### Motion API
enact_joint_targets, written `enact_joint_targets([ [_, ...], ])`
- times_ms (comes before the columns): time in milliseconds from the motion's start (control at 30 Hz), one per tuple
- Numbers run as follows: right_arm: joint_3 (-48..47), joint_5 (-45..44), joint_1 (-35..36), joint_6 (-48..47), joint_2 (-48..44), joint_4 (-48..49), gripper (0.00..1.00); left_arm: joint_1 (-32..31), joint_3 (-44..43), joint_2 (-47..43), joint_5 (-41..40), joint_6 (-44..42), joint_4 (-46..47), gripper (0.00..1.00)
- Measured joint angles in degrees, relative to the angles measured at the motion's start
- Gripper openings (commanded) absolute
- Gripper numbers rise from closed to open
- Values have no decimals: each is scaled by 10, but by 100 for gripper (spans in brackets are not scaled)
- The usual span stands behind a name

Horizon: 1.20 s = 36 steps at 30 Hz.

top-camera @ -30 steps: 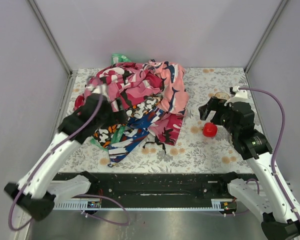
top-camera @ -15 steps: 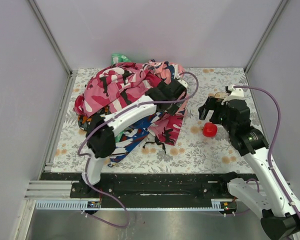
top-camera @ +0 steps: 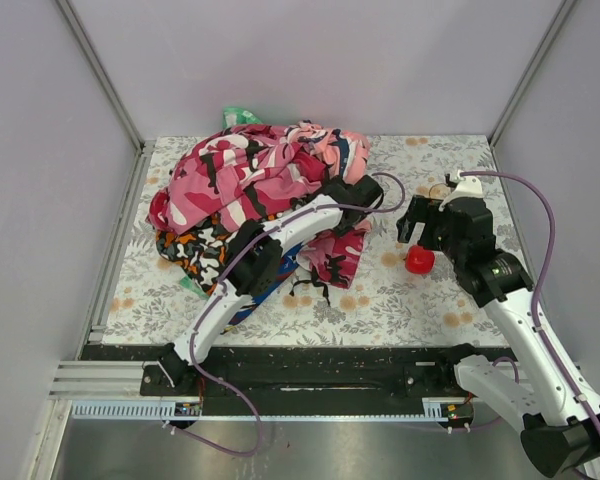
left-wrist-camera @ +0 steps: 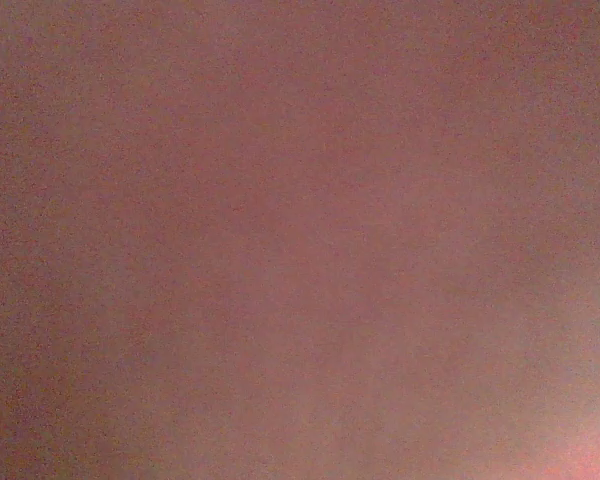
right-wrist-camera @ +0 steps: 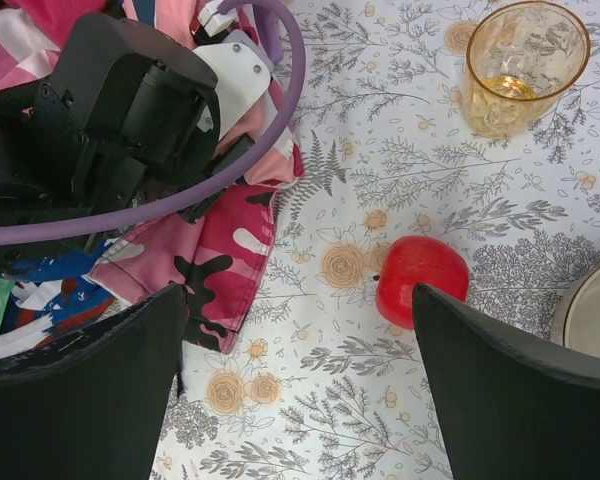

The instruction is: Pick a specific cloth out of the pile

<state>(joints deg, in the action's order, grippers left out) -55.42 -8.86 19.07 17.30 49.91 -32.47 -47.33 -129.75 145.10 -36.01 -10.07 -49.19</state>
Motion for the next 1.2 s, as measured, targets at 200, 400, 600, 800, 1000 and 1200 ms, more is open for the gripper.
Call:
enact_joint_targets([
  [200,0,-5,0,0,10,0,99,10,-21,17,-14,8,-15,33],
  [400,0,-7,0,0,9,1,99,57,-44,27,-45,31,-22,0],
  [600,0,-12,0,0,8,2,99,159,-47,-26,-48,40,0,0],
  [800,-1,0,0,7,35,28,99,265,-15,-149,-76,35,12,0],
  [1000,-10,101,0,36,146,113,99,385,76,-273,-47,99,13,0],
  [1200,-130,234,5,88,361,198,99,461,156,-298,2,170,5,0],
])
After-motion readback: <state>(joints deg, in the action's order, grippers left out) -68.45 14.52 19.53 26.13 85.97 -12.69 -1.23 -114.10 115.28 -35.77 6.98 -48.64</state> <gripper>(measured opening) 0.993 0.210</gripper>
